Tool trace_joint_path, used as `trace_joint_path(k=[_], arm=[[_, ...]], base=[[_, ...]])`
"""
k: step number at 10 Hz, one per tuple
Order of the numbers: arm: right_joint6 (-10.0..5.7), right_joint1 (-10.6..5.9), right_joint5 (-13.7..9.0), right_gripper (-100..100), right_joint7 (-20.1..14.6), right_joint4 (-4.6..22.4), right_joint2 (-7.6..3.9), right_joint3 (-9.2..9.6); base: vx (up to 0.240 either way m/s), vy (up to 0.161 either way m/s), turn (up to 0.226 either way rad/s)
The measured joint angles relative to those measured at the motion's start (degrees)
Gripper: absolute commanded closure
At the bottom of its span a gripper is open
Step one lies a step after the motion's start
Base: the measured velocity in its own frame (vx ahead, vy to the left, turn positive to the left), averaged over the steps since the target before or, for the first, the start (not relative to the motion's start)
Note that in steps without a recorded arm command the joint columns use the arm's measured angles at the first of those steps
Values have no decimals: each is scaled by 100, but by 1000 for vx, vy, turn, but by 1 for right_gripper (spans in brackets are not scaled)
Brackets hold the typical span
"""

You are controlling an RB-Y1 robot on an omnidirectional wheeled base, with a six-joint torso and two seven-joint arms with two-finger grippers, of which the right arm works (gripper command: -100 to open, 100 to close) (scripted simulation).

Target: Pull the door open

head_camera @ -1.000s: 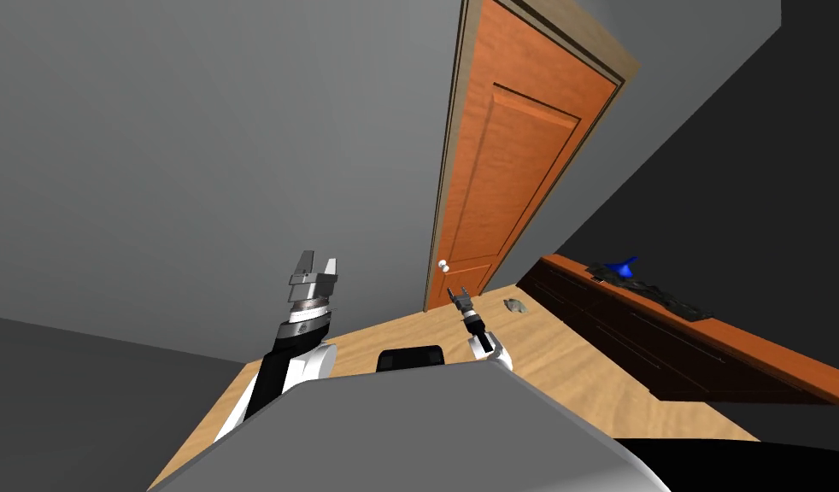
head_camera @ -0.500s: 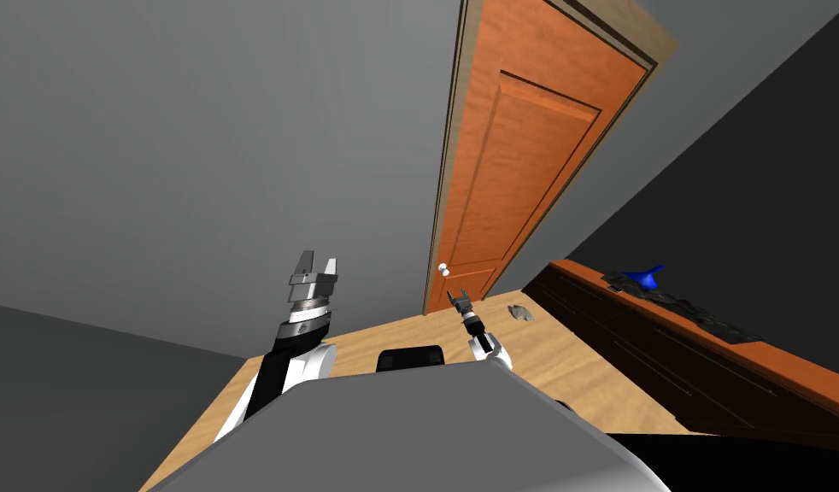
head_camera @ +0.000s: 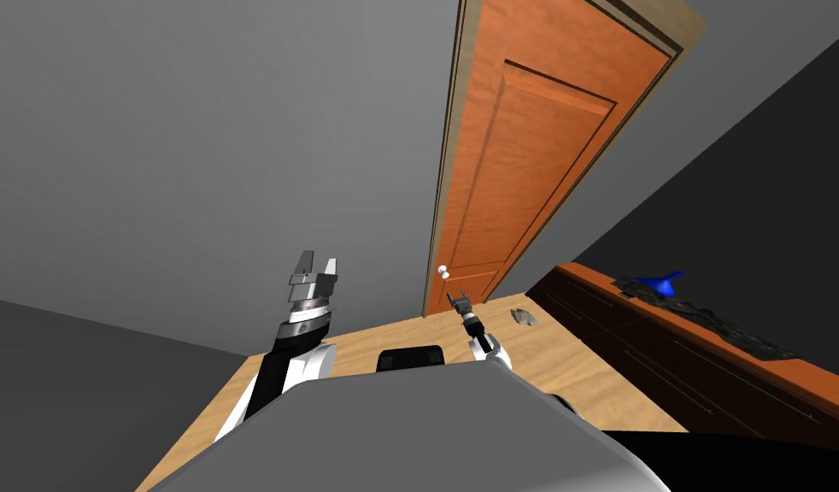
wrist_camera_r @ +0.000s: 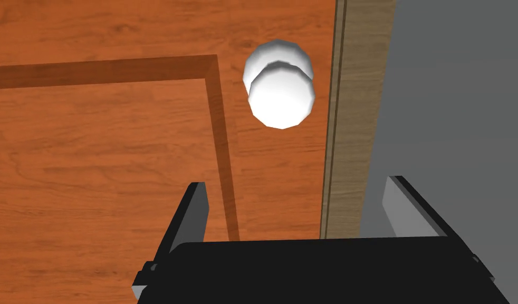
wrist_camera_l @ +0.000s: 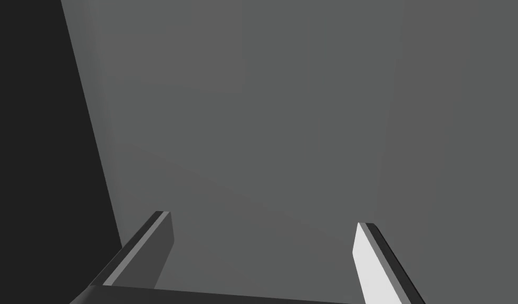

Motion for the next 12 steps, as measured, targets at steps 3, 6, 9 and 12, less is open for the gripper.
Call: trace_joint_path(k=[3, 6, 9, 12], arm=[[-114, 119, -93, -100, -73, 53, -155, -119], [-186, 272, -186, -100, -144, 25, -280, -240], [-340, 291, -281, -100, -188, 217, -428, -365], [-480, 260, -339, 100, -156, 421, -484, -444]], base=[[182, 70, 128], [151, 55, 100], [105, 18, 69], [56, 16, 33]])
